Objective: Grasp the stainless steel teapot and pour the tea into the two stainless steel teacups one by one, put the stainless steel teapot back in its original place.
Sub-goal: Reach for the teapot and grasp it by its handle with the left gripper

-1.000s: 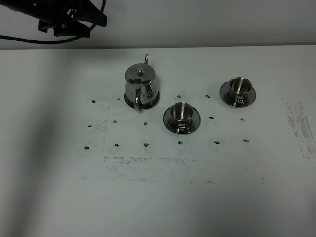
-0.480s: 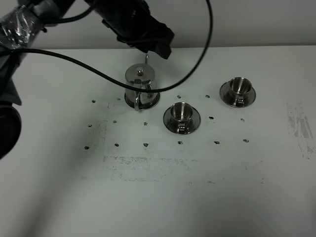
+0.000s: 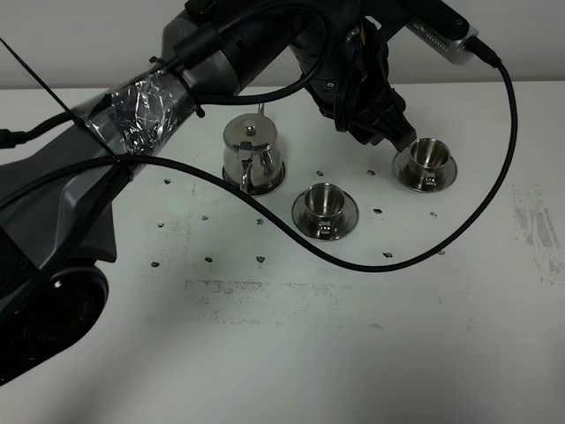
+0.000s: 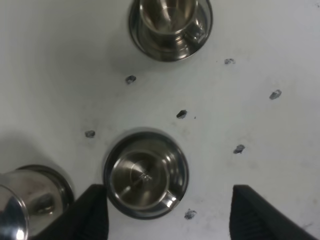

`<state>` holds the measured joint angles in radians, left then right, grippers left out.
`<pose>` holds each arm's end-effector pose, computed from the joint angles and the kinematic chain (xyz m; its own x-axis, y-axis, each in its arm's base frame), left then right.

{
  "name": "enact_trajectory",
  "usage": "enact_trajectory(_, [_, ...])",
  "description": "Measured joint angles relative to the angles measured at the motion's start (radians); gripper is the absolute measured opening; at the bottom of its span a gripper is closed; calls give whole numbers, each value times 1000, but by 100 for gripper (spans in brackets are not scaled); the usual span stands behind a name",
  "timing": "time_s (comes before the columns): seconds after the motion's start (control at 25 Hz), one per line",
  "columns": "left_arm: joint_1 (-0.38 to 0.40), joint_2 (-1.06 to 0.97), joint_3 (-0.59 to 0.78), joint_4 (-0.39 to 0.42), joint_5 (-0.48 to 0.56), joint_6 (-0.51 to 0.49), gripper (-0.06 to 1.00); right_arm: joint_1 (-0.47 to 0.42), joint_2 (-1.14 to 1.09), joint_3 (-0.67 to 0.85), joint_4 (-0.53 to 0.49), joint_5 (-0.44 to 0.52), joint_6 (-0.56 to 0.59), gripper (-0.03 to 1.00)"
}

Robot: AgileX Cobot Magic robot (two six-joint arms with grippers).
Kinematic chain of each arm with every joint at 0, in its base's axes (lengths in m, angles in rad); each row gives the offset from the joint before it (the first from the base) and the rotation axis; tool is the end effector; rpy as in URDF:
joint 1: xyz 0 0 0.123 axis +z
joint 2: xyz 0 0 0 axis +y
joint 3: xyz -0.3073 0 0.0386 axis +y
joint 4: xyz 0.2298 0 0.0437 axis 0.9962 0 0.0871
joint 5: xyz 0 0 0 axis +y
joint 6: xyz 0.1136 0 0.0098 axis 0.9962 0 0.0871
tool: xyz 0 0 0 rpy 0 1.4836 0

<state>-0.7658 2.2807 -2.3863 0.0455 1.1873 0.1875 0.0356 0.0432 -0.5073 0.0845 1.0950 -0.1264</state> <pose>0.3749 -0.3538 0.3030 -0.4544 0.7184 -0.5267 0.7846 0.6028 0.1454 -0.0224 0.0078 0.2580 -0.5050 -0.1053 -0.8567 -0.1445 0.9888 -0.0364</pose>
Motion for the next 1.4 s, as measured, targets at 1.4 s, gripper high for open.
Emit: enact_trajectory(1.4, [94,-502,912,197,-392,-69,42,0,0,0,0,1,0,51])
